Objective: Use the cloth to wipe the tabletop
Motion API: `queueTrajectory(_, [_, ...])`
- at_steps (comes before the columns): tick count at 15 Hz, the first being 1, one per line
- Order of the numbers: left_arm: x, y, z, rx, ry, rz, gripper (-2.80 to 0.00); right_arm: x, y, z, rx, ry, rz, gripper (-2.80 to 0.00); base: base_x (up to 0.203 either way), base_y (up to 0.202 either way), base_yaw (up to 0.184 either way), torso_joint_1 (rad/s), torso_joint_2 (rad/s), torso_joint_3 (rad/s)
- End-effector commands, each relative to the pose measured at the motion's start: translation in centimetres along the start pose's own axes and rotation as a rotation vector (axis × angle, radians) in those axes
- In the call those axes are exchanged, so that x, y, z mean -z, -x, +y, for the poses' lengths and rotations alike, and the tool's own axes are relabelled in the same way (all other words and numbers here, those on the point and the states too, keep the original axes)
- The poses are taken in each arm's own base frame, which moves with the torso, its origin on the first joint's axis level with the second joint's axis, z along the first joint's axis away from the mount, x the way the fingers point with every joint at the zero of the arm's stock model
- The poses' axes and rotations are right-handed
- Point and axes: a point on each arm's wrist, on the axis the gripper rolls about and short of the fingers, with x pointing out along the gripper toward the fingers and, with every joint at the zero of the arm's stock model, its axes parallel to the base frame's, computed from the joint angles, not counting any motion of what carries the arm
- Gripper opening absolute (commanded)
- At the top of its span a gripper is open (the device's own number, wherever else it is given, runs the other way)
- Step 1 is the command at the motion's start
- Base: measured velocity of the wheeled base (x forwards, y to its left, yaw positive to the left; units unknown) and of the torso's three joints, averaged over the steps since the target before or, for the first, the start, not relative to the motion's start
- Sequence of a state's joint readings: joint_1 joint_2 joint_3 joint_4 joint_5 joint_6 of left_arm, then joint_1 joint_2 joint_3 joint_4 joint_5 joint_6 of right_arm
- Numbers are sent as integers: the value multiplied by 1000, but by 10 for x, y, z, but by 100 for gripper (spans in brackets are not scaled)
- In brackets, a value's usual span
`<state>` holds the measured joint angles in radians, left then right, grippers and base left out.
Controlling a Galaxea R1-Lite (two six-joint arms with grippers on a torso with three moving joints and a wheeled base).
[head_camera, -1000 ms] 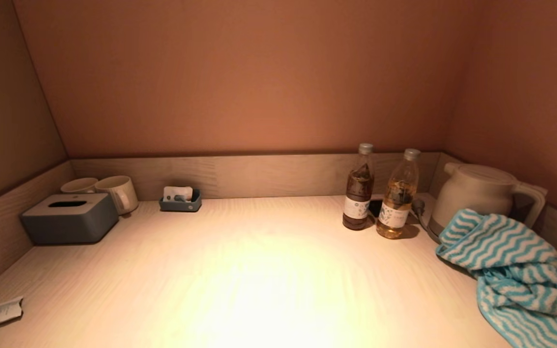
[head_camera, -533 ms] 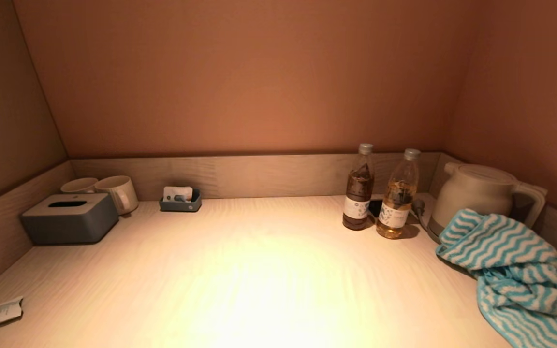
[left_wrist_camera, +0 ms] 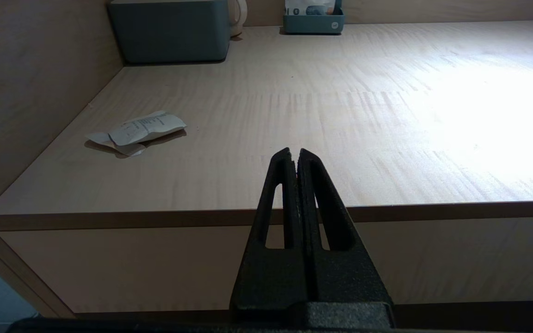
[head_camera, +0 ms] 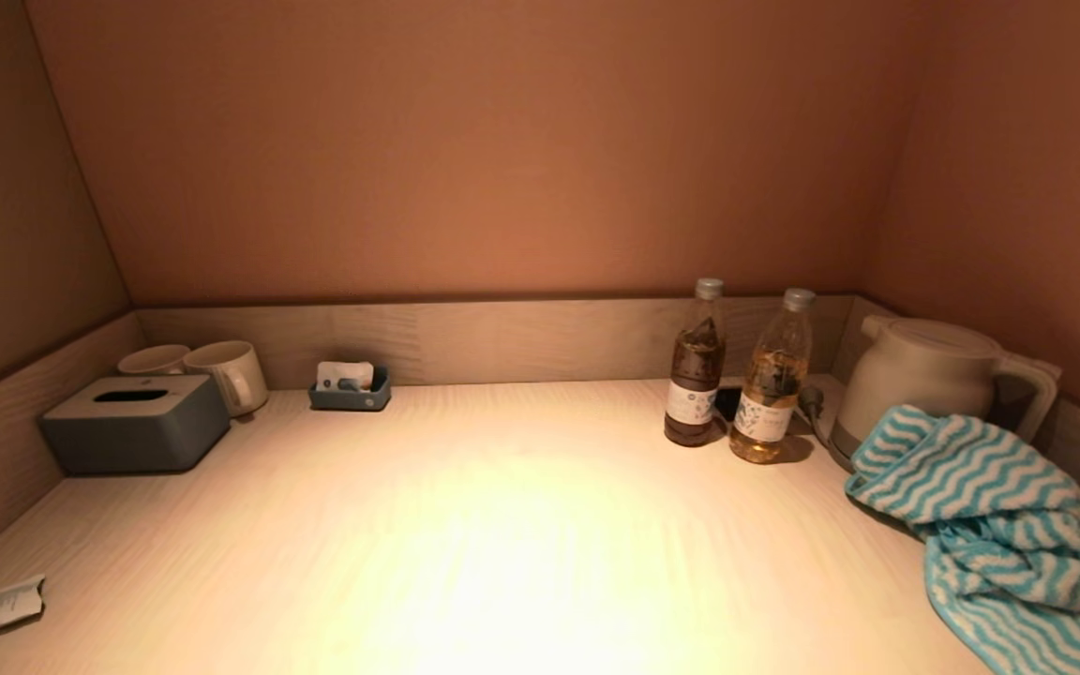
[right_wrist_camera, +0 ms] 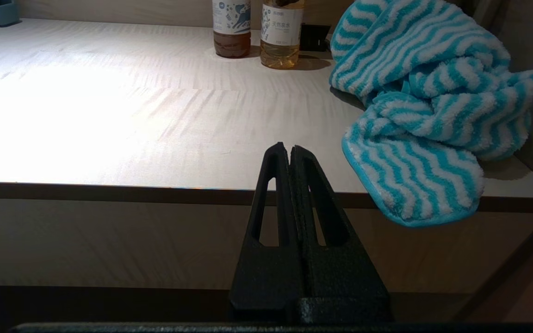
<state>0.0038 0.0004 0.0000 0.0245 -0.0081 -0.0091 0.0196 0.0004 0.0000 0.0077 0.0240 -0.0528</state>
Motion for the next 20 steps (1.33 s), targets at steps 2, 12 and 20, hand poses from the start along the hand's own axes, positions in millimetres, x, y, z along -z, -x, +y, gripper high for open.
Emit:
queueTrajectory(2, [0,0,0,0,0,0,-280,0,0,0,-1,1,0,-280,0,0,0,0,0,0])
queueTrajectory(12, [0,0,0,-1,0,0,-280,0,0,0,-1,1,0,-280,0,0,0,0,0,0])
queueTrajectory(20, [0,0,0,0,0,0,-280,0,0,0,-1,1,0,-280,0,0,0,0,0,0])
